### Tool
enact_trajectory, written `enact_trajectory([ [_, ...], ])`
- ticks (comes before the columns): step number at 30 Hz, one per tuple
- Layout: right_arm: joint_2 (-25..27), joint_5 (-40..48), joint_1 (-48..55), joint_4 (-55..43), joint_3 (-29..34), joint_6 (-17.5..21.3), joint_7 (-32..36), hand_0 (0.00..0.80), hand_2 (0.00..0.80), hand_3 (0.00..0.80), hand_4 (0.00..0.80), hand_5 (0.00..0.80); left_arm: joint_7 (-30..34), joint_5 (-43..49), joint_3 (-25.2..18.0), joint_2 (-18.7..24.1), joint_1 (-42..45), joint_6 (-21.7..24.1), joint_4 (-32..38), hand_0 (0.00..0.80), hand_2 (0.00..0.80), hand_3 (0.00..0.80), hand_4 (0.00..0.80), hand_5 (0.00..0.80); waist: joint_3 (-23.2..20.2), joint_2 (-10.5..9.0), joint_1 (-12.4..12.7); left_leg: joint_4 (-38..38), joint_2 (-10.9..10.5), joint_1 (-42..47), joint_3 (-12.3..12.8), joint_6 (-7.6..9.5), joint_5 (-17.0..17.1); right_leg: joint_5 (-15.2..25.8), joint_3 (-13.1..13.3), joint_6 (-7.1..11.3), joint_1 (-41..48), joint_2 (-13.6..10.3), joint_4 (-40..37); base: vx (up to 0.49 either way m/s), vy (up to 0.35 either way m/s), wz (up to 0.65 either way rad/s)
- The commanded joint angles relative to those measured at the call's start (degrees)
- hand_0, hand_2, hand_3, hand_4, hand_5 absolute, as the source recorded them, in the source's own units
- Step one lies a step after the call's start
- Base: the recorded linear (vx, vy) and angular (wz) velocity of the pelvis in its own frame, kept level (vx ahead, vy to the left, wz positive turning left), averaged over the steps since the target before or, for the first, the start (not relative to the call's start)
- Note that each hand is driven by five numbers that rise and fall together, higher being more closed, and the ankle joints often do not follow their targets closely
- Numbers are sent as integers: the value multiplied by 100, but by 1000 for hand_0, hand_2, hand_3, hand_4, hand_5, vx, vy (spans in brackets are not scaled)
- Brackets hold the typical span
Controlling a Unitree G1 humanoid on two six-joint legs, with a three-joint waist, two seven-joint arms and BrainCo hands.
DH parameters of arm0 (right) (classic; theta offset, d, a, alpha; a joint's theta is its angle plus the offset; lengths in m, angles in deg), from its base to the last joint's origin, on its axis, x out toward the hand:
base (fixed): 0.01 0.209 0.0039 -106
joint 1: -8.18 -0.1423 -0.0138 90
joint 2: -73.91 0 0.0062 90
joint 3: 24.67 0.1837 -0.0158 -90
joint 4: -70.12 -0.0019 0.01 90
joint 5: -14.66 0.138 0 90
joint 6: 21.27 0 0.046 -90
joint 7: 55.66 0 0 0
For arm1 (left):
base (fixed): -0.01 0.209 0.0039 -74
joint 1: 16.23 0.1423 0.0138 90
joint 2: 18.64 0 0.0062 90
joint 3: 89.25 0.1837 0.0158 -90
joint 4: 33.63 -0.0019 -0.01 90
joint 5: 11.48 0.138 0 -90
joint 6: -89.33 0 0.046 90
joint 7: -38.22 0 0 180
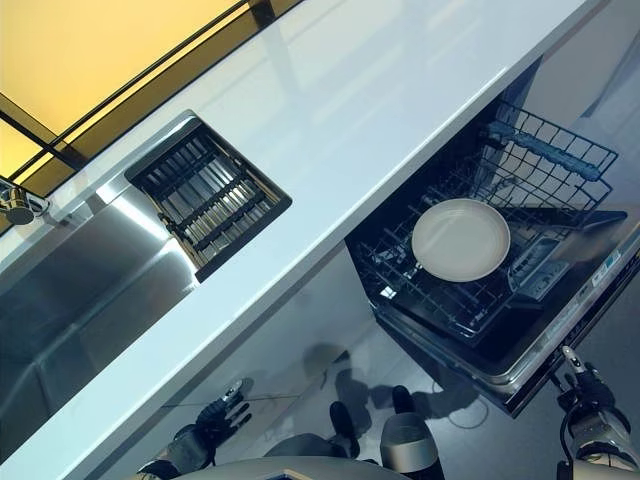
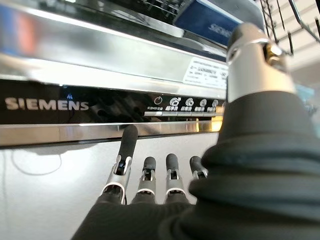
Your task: Take plates into dishwasher
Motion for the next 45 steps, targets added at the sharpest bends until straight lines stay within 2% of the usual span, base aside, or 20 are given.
enact_trajectory([
  [1, -567, -272, -1608, -471, -675, 318, 757, 0, 0, 0, 0, 0, 58, -288, 179, 277, -964, 542, -68, 0, 0, 0, 0, 0, -158, -193, 451, 29, -306, 151, -281, -83, -259, -77, 26, 379, -307, -363, 409, -21, -58, 7],
  [7, -767, -258, -1777, -1510, -1219, 297, 585, 0, 0, 0, 0, 0, -162, -244, 306, 249, -842, 543, 183, 0, 0, 0, 0, 0, -257, -528, 549, 29, -248, 151, -386, -59, -278, -37, 65, 360, -265, -271, 351, 2, -76, -12],
  [12, -1008, -258, -1772, -2310, -1509, 81, 346, 0, 0, 0, 0, 0, -474, -163, 311, 224, -765, 459, 366, 0, 0, 0, 0, 0, -416, -849, 670, 29, -189, 225, -459, -49, -303, -28, 57, 341, -98, -213, 276, 86, -77, -10],
  [22, -1155, -223, -2247, -2545, -1813, -296, 124, 0, 0, 0, 0, 0, -913, -212, 376, 134, -799, 236, 555, 0, 0, 0, 0, 0, -648, -1268, 1046, 29, -144, 416, -620, -30, -355, -105, -272, 267, 325, -212, 177, 119, -15, 1],
  [32, -1390, 252, -2980, -2851, -2094, -267, -193, 0, 0, 0, 0, 0, -1131, -220, 471, 55, -737, 204, 578, 0, 0, 0, 0, 0, -727, -1410, 1306, 29, -158, 542, -766, -10, -392, -100, -457, 251, 582, -239, 50, 45, 13, -1],
  [45, -1277, 544, -2920, -2737, -1812, -81, 82, 0, 0, 0, 0, 0, -945, -69, 394, 98, -633, 159, 352, 0, 0, 0, 0, 0, -873, -1377, 1290, 29, -124, 625, -680, -19, -419, -72, -453, 307, 639, -277, 5, 20, 10, 21],
])
